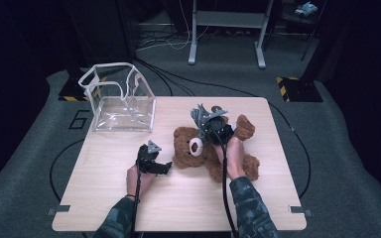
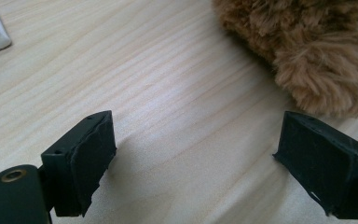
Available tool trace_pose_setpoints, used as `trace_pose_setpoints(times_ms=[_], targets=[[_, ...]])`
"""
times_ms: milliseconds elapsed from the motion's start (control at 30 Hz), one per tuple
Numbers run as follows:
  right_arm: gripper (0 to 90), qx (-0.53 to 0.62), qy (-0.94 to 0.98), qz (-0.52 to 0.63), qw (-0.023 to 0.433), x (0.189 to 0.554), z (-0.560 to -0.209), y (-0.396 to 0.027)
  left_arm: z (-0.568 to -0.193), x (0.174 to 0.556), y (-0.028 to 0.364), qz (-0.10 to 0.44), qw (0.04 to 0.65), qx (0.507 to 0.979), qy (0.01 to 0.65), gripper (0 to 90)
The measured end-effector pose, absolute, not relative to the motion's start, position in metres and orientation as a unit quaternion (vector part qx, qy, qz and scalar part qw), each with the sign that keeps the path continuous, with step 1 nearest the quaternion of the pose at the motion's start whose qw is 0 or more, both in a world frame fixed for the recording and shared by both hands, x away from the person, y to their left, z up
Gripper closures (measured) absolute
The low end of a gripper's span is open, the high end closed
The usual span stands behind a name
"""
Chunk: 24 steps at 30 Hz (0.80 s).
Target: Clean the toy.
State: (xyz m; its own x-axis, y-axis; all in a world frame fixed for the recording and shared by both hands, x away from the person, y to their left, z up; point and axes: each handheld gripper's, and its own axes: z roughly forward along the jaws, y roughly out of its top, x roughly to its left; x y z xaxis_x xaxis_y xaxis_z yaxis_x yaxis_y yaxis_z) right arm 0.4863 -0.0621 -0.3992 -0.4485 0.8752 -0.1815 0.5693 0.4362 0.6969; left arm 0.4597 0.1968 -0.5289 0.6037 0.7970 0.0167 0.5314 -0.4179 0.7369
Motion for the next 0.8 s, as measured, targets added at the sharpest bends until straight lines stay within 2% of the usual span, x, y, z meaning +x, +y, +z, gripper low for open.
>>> trace_pose_setpoints(times_ms=[233, 333, 433, 533, 567, 633, 667, 800], targets=[[71.2, 0.471, 0.782, 0.265, 0.31, 0.492, -0.394, -0.08, -0.527, 0.459, 0.198, 0.191, 0.353, 0.822, 0.404, 12.7], [71.1, 0.474, 0.78, 0.275, 0.303, 0.492, -0.391, -0.083, -0.527, 0.457, 0.199, 0.202, 0.355, 0.818, 0.404, 13.5], [71.0, 0.474, 0.781, 0.281, 0.294, 0.489, -0.389, -0.085, -0.516, 0.455, 0.196, 0.197, 0.384, 0.8, 0.416, 11.4], [71.0, 0.473, 0.779, 0.296, 0.287, 0.486, -0.385, -0.086, -0.481, 0.451, 0.174, 0.211, 0.426, 0.791, 0.386, 10.3], [71.0, 0.468, 0.781, 0.297, 0.287, 0.485, -0.384, -0.085, -0.481, 0.451, 0.174, 0.211, 0.426, 0.791, 0.386, 10.3], [71.0, 0.46, 0.784, 0.301, 0.287, 0.484, -0.382, -0.083, -0.452, 0.452, 0.148, 0.221, 0.455, 0.786, 0.355, 10.9], [71.0, 0.46, 0.784, 0.301, 0.287, 0.484, -0.382, -0.083, -0.452, 0.452, 0.148, 0.221, 0.455, 0.786, 0.355, 11.5], [71.0, 0.458, 0.791, 0.3, 0.273, 0.484, -0.383, -0.077, -0.439, 0.465, 0.104, 0.221, 0.452, 0.797, 0.334, 14.8]])
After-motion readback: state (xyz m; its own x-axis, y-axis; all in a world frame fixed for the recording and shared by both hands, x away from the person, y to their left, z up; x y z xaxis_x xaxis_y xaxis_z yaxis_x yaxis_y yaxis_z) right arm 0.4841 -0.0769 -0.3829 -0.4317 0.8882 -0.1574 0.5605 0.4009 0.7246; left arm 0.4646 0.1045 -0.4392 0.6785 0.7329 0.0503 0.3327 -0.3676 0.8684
